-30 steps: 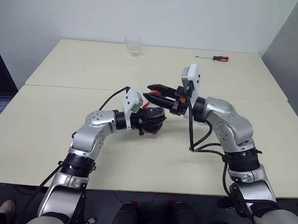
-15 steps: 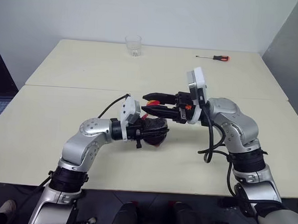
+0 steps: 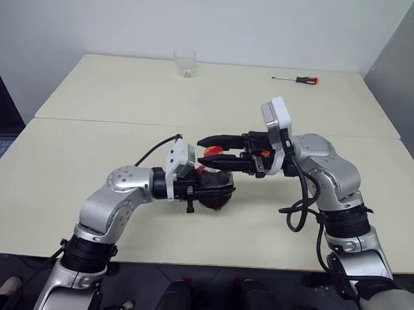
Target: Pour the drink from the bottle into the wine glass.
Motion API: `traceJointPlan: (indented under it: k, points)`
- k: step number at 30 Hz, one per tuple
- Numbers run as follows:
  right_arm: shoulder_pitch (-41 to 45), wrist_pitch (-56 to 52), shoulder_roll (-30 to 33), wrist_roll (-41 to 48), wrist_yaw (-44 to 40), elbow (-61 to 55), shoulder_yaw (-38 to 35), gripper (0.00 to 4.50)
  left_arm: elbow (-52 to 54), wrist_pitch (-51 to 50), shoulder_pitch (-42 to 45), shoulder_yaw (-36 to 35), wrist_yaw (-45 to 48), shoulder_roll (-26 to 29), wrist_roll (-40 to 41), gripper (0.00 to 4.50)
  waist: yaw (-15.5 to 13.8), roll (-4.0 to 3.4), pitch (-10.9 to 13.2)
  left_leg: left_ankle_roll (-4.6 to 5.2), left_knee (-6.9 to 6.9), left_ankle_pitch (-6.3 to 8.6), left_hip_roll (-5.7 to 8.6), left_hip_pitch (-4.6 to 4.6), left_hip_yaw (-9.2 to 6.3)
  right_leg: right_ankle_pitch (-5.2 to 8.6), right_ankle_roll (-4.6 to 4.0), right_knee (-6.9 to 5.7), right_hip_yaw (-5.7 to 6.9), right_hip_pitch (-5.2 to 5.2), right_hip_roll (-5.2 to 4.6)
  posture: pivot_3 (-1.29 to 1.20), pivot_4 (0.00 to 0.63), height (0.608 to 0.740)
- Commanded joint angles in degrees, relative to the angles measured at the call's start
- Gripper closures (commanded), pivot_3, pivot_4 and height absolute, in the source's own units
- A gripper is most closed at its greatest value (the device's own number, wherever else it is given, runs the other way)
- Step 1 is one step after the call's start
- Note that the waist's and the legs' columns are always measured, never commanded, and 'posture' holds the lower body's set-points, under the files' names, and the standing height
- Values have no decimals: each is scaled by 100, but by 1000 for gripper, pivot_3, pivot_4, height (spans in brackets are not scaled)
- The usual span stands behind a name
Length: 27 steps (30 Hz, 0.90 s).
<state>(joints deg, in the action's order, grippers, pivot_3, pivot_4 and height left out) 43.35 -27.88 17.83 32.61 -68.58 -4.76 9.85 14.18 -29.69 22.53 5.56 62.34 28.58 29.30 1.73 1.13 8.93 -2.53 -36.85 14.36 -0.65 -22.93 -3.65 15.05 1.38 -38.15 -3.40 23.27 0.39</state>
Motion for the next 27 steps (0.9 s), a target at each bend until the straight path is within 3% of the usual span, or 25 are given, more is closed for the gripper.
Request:
traceJointPlan:
  k: [1,7,27]
  points:
    - [34,82,-4,-125,-5,-109,181,2150,447,63,87,-61,70,-103,399,3031,1,0,0,0,0,0,0,0,0,0,0,0,0,0,0,0,150,740]
    - [47,174,-22,-274,127,-34,161,74,389,88,107,-48,94,-68,412,3031,0,-3,2,0,-1,0,0,0,0,0,0,0,0,0,0,0,150,740]
    - [59,-913,273,366,832,-596,-350,32,111,334,-253,-537,-34,278,282,3031,0,-4,4,1,0,0,-1,0,1,0,0,0,-1,0,0,0,150,740]
